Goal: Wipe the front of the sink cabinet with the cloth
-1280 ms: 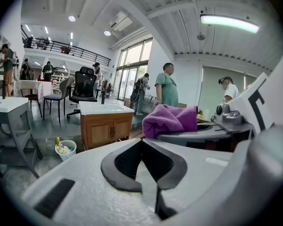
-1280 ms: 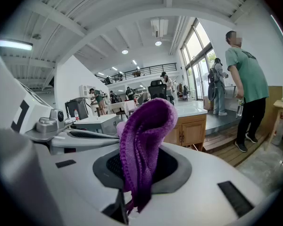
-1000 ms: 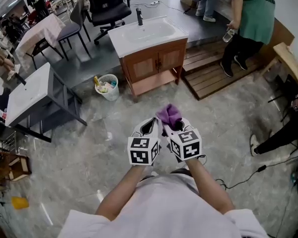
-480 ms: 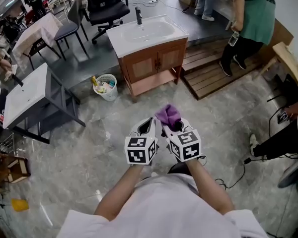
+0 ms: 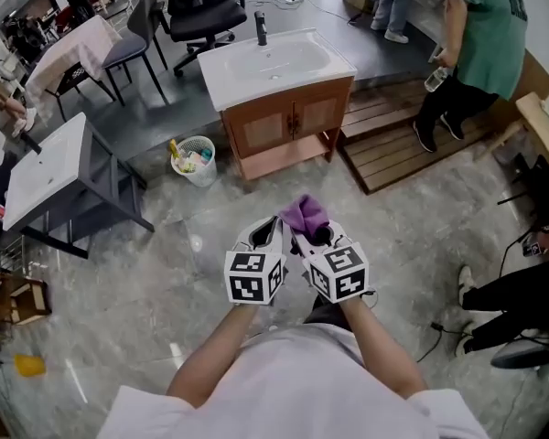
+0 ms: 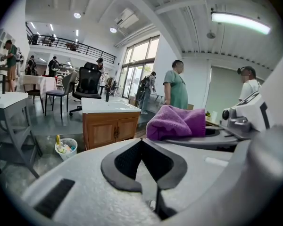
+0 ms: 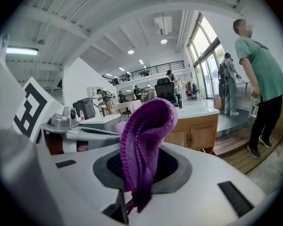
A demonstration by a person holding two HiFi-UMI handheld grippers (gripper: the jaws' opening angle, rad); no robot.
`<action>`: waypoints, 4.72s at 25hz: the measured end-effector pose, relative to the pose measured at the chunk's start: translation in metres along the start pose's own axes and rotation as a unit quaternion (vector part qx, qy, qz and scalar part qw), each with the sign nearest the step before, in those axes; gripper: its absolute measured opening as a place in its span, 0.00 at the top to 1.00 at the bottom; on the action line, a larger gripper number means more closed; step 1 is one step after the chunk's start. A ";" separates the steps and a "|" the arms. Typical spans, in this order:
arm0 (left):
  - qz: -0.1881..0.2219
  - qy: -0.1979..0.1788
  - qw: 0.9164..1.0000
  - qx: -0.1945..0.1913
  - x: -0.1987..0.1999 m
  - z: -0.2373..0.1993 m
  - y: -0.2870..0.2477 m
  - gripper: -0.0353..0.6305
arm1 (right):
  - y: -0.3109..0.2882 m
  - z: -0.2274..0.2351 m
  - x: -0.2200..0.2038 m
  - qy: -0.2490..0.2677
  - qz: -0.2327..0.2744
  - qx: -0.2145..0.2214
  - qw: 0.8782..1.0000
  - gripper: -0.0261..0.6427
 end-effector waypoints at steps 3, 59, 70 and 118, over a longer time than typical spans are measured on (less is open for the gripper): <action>-0.002 0.001 1.000 0.010 0.009 0.004 -0.026 0.94 | -0.013 0.029 0.004 0.006 -0.005 0.011 1.000 0.85; 0.010 0.070 0.979 0.190 0.091 -0.185 -0.267 0.94 | -0.349 0.193 0.076 0.116 -0.058 0.182 0.975 0.85; 0.029 0.084 0.970 0.225 0.057 -0.262 -0.300 0.94 | -0.442 0.176 0.042 0.128 -0.048 0.215 0.967 0.85; 0.189 -0.009 0.956 0.223 -0.087 -0.271 -0.446 0.94 | -0.529 0.295 -0.095 0.179 0.185 0.218 0.941 0.85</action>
Point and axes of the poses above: the fingertips, and each gripper's own axes: y backward along the fingers, z to its right, x out of its top, the point moved 10 cm from there along y, backward along the fingers, and after that the axes turned 2 degrees about y, right-handed, at the moved point
